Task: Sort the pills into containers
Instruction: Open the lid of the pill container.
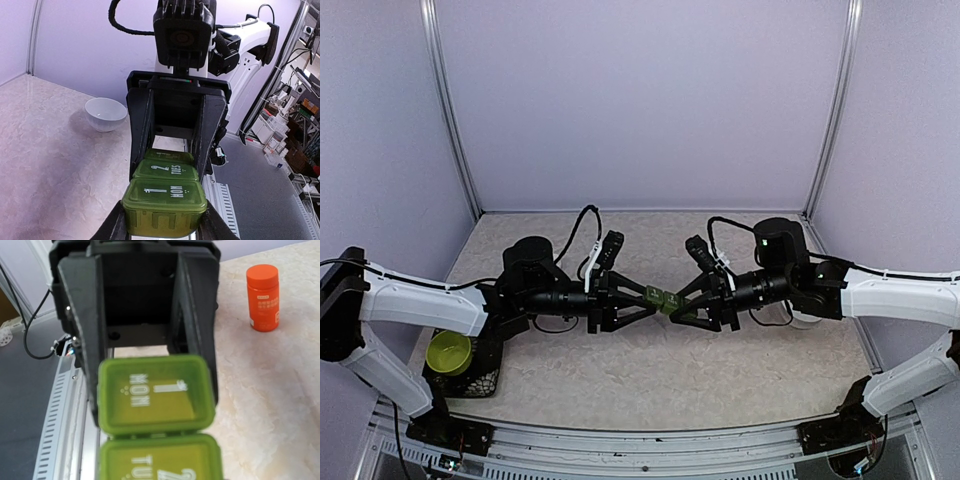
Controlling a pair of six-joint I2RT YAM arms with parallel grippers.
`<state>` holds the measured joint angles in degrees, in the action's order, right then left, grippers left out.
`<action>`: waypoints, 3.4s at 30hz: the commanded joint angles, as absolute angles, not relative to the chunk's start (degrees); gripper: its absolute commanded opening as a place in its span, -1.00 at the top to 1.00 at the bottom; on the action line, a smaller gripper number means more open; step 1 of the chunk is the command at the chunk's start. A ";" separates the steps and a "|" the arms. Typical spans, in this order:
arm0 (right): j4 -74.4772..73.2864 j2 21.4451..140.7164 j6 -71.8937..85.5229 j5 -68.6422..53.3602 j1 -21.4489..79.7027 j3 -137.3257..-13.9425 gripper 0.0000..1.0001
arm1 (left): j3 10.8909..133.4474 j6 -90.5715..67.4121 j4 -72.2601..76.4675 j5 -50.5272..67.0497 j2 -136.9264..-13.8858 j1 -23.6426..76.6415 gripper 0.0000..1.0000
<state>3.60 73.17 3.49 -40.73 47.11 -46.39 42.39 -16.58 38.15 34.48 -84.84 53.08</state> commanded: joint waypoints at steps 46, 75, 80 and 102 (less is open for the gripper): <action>3.30 73.36 0.48 -33.73 46.75 -46.27 0.30 | 40.11 -22.29 35.93 19.36 -80.02 53.61 -0.80; 0.72 74.53 -3.96 -29.00 51.32 -47.55 0.30 | 45.90 -27.41 31.82 21.38 -89.20 51.68 -0.50; 0.32 74.28 -5.23 -27.05 53.06 -47.78 0.30 | 46.89 -28.16 31.40 21.98 -90.75 51.68 -0.28; -0.33 74.29 -8.86 -16.96 55.26 -48.10 0.29 | 48.39 -35.54 30.61 27.53 -95.19 49.46 0.04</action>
<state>-2.35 75.07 -6.83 -21.10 53.80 -46.13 46.74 -31.64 32.51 26.00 -92.79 50.87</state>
